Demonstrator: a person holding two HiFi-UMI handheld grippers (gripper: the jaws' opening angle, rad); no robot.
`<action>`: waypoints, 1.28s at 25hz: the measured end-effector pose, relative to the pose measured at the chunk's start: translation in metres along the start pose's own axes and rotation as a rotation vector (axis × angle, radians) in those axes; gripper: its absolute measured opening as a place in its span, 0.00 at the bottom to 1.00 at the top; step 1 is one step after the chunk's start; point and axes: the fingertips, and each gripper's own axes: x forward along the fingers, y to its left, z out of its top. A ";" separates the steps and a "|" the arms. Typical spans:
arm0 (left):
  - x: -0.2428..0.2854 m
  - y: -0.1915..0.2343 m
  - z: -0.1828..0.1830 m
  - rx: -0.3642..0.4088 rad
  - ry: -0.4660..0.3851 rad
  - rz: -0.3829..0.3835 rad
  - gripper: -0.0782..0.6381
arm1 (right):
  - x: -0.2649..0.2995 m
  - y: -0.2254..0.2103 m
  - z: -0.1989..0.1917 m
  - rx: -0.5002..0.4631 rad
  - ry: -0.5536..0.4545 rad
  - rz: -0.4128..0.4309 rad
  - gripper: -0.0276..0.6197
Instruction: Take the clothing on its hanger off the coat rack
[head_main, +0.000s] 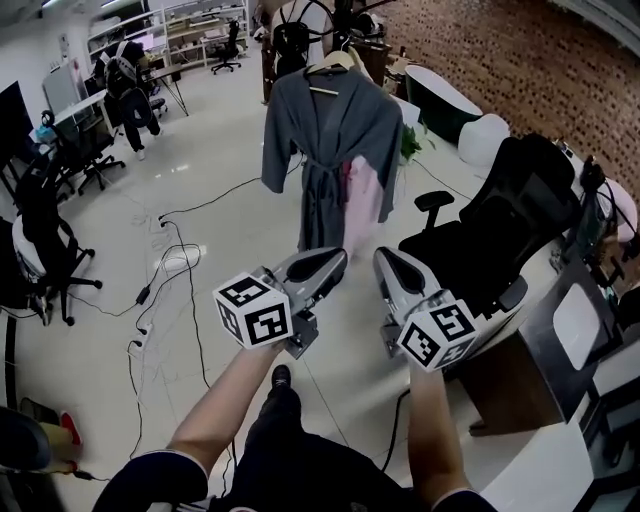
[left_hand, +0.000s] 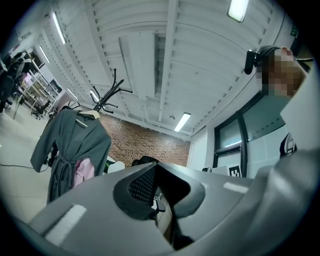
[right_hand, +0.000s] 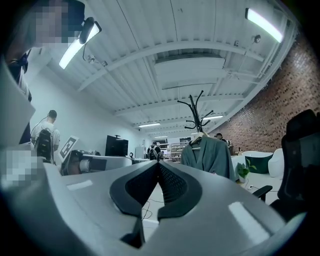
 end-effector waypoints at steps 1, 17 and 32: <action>0.005 0.009 0.002 0.000 -0.002 0.002 0.13 | 0.008 -0.007 0.000 -0.001 0.001 0.000 0.05; 0.077 0.202 0.079 0.025 0.012 -0.067 0.13 | 0.194 -0.111 0.013 -0.056 -0.013 -0.089 0.05; 0.116 0.305 0.118 0.034 0.001 -0.082 0.13 | 0.295 -0.167 0.022 -0.148 0.011 -0.115 0.05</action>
